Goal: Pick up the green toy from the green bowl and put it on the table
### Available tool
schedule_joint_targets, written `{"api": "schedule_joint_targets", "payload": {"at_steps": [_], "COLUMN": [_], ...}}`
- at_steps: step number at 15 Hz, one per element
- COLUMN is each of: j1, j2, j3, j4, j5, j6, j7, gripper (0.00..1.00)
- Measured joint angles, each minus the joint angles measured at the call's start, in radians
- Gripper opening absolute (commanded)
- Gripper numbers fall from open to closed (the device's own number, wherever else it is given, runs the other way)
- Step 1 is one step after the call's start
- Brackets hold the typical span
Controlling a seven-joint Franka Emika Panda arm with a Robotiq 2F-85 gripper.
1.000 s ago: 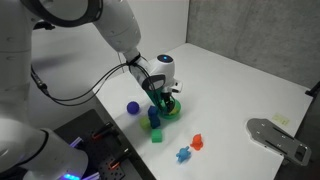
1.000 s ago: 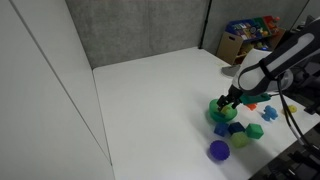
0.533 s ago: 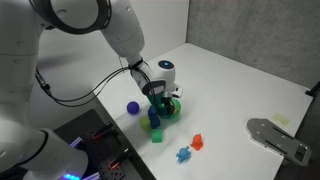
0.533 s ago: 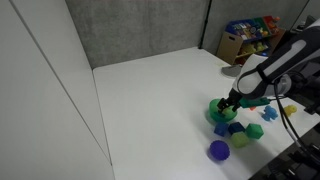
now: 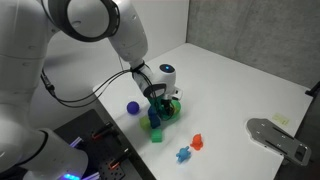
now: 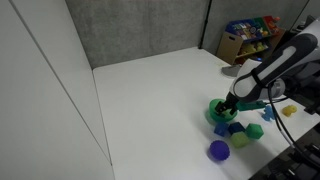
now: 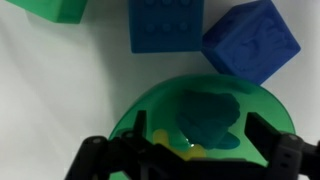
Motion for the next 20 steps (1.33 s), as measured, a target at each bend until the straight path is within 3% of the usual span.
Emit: {"api": "schedule_joint_targets", "payload": {"at_steps": [7,8,14,20], "j1": [0.0,0.0,0.0,0.0], "j2": [0.032,0.035,0.049,0.045], "j3": [0.025,0.025,0.026,0.027], "j4": [0.018,0.019,0.023,0.025], "j5": [0.0,0.0,0.0,0.0], "j6": [0.043,0.049,0.084,0.084], "j7": [0.0,0.0,0.0,0.0], "gripper": [1.0,0.8,0.33,0.23]}}
